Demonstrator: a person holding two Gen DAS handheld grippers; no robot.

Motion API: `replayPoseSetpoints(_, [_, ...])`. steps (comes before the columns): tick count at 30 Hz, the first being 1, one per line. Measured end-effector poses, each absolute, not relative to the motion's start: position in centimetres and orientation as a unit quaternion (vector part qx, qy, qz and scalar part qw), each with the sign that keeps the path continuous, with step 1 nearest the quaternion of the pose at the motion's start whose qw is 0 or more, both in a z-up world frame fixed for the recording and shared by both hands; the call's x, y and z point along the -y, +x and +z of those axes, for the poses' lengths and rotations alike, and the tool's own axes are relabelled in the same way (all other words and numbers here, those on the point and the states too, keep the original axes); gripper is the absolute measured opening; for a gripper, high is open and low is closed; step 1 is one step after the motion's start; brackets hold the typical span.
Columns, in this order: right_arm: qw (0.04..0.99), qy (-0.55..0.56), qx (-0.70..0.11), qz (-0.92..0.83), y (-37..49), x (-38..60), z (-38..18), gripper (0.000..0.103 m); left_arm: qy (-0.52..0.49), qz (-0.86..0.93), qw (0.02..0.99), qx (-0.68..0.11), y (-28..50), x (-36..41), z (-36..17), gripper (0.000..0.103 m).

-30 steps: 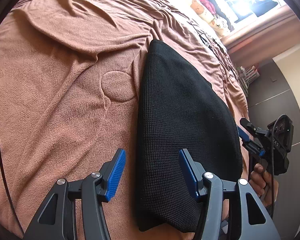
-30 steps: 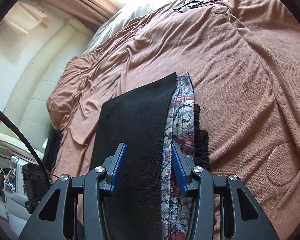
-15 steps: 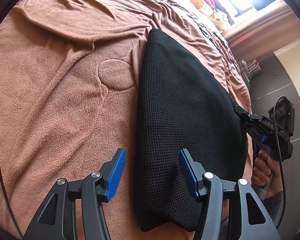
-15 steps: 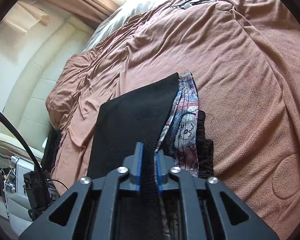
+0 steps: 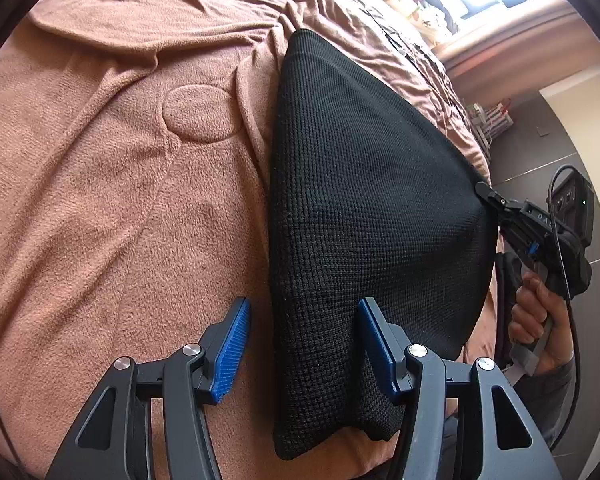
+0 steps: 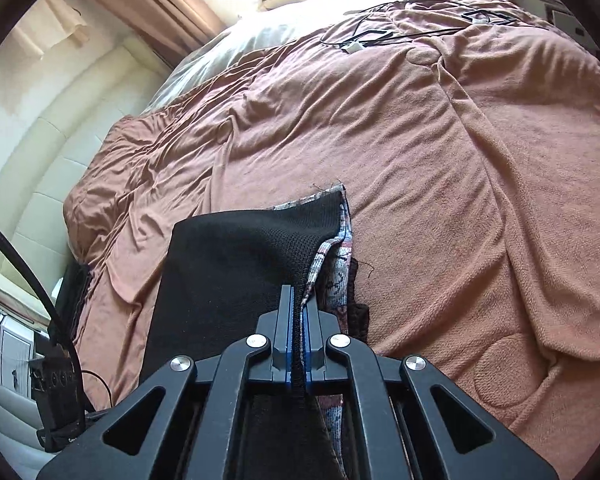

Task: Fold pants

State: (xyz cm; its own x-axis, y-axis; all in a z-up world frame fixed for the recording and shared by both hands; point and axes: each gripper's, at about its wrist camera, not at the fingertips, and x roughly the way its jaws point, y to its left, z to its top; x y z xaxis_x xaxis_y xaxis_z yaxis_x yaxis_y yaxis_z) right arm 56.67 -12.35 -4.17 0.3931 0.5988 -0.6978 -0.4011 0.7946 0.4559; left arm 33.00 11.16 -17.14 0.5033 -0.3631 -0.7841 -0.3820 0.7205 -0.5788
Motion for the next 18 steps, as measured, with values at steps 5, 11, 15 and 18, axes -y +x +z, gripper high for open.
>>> replayPoseSetpoints(5, [0.800,0.113,-0.501,0.310,58.4,11.1,-5.0,0.001,-0.372,-0.003,0.778,-0.506,33.1,-10.5,-17.5,0.037])
replayPoseSetpoints(11, [0.781,0.146,-0.508,0.333,60.0,10.8,-5.2,0.006,-0.367,-0.003,0.780,-0.507,33.4,-10.2,-17.3,0.036])
replayPoseSetpoints(15, [0.775,0.161,-0.514,0.332,61.4,10.8,-6.2,0.023,-0.368,-0.005,0.779,-0.508,33.7,-10.2,-17.4,0.036])
replayPoseSetpoints(18, [0.782,0.160,-0.503,0.332,61.7,10.7,-6.4,0.023,-0.368,-0.006,0.778,-0.508,33.8,-10.1,-17.6,0.036])
